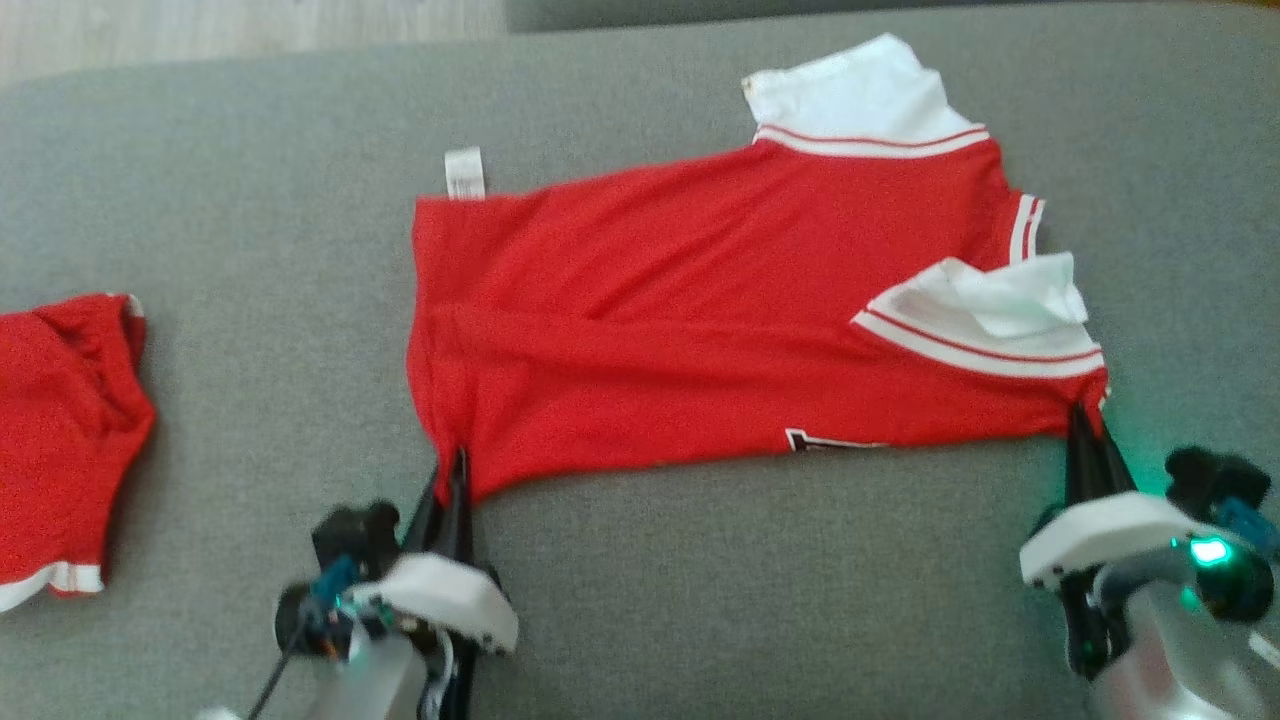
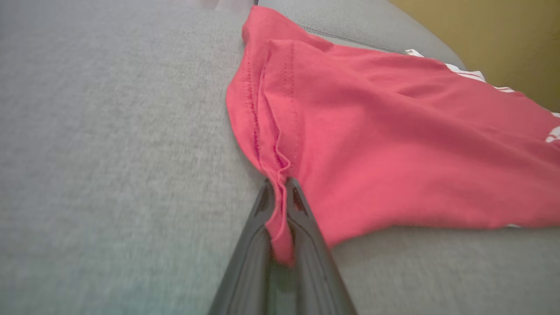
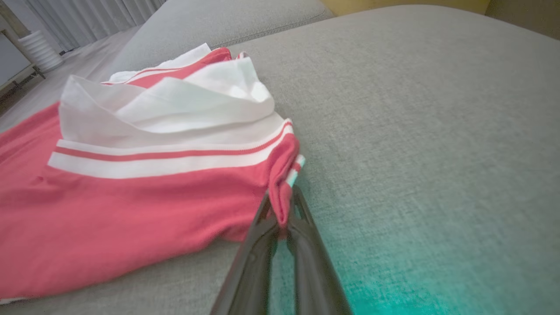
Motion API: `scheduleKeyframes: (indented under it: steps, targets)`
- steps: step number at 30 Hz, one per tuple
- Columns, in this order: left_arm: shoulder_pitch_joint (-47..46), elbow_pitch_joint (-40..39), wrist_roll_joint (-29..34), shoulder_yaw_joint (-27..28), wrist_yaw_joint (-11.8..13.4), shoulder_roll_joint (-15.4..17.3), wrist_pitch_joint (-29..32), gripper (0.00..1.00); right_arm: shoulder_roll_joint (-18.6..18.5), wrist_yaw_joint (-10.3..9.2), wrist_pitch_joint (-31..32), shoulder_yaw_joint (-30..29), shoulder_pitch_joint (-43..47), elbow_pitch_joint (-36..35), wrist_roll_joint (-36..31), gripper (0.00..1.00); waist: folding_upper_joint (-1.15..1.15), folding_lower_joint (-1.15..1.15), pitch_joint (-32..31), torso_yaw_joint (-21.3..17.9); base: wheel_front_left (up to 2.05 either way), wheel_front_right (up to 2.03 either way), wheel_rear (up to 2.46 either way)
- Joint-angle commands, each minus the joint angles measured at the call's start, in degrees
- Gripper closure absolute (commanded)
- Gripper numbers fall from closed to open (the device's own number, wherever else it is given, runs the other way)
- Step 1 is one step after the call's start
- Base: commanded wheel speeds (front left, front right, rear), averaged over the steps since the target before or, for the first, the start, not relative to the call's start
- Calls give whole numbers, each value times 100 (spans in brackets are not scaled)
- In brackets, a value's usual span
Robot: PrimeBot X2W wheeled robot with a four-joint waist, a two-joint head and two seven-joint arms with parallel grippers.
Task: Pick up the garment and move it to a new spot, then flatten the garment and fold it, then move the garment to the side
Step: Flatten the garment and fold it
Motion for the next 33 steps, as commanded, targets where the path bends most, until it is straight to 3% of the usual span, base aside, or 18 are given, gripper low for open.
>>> scheduleKeyframes:
  steps: [1,9,10,11,12,13,17,20,27,33]
  targets:
    - [279,-74,-6,187,34,28,60,100,-101,21,-63,79,211,-126,50,100,0,-1,-273,45,0,0,0]
    - [1272,-504,140,472,6,28,60,100,-88,21,-83,110,1202,-603,300,100,0,-1,-934,127,0,0,0]
    - [1322,-541,182,504,8,28,60,78,-83,21,-83,164,1279,-676,341,100,0,-1,-940,130,0,0,0]
    - [1322,-541,182,504,8,28,60,78,-83,21,-83,164,1279,-676,341,100,0,-1,-940,130,0,0,0]
    - [1345,-595,219,543,4,28,60,0,-83,21,-84,224,1330,-761,392,79,0,-1,-935,136,0,0,0]
    - [1345,-638,245,572,-4,28,60,0,-100,21,-84,250,1356,-839,426,0,0,-1,-916,142,0,0,0]
    - [962,-807,436,616,-79,50,60,0,-197,21,-84,329,1224,-1241,470,0,0,-1,-706,180,0,0,0]
    - [259,-733,497,587,-252,242,283,0,-276,21,-84,393,977,-1485,473,0,0,-1,-488,211,0,0,0]
    - [-1449,-517,293,409,-672,936,1820,0,-442,21,81,708,227,-1781,532,0,0,-1,-4,125,0,0,0]
    - [-2058,-441,-266,86,-729,1303,2822,0,-553,21,116,989,-161,-1786,600,0,0,-1,302,29,0,0,0]
